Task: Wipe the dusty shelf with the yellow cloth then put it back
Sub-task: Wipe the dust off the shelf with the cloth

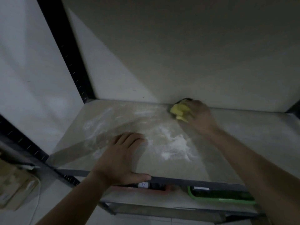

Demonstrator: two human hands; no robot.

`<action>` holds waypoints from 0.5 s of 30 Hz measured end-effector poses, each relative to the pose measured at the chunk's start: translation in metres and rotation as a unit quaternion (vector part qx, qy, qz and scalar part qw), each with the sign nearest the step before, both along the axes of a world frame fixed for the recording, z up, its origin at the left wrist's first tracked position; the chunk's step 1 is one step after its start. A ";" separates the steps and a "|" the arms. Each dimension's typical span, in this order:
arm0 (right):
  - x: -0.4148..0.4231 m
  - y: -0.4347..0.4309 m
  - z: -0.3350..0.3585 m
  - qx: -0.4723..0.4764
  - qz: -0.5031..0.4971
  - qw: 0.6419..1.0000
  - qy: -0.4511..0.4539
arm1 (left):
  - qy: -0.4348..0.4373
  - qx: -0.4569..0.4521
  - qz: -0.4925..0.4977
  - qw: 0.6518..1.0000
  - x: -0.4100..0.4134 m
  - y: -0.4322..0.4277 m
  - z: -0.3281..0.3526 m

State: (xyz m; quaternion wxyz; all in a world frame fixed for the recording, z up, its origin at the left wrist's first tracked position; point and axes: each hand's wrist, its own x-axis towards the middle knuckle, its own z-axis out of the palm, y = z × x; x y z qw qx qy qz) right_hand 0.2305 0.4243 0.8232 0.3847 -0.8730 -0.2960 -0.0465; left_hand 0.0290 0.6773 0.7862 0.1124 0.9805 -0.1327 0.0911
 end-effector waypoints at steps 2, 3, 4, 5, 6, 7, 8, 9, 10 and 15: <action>0.028 -0.036 -0.003 -0.138 -0.123 0.981 -0.051 | 0.001 0.002 -0.001 1.000 0.001 0.001 -0.001; 0.039 -0.048 -0.007 -0.249 -0.180 0.951 -0.033 | 0.002 0.003 0.000 1.000 0.001 0.001 -0.001; 0.045 -0.053 -0.013 -0.321 -0.208 0.924 -0.008 | 0.003 0.005 0.001 1.000 0.001 0.001 -0.001; 0.047 -0.050 -0.020 -0.342 -0.218 0.914 -0.001 | 0.004 0.006 0.002 1.000 0.001 0.001 -0.002; 0.043 -0.040 -0.026 -0.329 -0.219 0.918 -0.011 | 0.004 0.007 0.002 1.000 0.001 0.001 -0.002; 0.038 -0.023 -0.030 -0.305 -0.214 0.928 -0.031 | 0.003 0.008 0.001 1.000 0.001 0.001 -0.002; 0.028 -0.003 -0.033 -0.286 -0.200 0.936 -0.052 | 0.002 0.009 0.000 1.000 0.001 0.001 -0.002; 0.018 0.018 -0.034 -0.274 -0.176 0.943 -0.068 | 0.000 0.009 -0.001 1.000 0.002 0.001 -0.002; 0.005 0.039 -0.031 -0.261 -0.138 0.952 -0.074 | -0.002 0.008 -0.001 1.000 0.002 0.001 -0.002; -0.039 0.076 -0.002 -0.091 0.114 0.989 0.006 | -0.007 0.014 0.001 1.000 0.000 0.000 -0.002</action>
